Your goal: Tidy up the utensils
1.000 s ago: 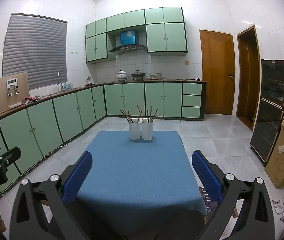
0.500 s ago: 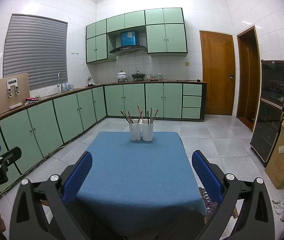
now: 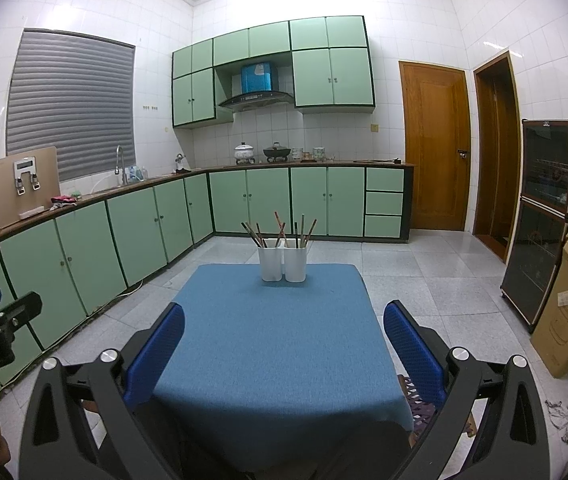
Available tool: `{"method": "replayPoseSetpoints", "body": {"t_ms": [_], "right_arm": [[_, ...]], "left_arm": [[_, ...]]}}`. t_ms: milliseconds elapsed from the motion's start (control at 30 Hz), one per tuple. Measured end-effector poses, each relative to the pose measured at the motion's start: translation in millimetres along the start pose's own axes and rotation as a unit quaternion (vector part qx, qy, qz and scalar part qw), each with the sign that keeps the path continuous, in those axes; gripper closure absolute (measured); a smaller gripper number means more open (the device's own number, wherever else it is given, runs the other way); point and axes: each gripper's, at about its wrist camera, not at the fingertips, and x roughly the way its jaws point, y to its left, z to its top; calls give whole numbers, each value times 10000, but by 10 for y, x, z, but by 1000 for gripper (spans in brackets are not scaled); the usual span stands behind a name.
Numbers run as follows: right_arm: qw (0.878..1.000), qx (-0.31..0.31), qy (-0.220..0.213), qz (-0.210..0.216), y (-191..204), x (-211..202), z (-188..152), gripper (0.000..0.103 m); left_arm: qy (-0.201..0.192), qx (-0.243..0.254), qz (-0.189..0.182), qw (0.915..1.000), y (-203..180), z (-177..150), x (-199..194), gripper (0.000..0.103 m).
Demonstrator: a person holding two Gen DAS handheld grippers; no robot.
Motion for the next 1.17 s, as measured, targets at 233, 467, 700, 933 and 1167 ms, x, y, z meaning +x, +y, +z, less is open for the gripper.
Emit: {"method": "replayPoseSetpoints", "body": {"t_ms": [233,467,700,933,1167], "right_arm": [[10000,12,-4,4,2,5,3,5],[10000,3,-14,6,4,6,7,5],[10000,8,-5,12,7,6,11,5],[10000,6,-8,22,13,10,14,5],[10000,3,-12,42,-3,-1,11,5]], "left_arm": [[-3,1,0,10000,0,-4,-5,5],[-2,5,-2,10000,-11,-3,-13,5],[-8,4,-2,10000,-13,-6,-14,5],[-23,20,10,10000,-37,6,-31,5],[-81,36,51,9999,-86,38,-78,5]]}}
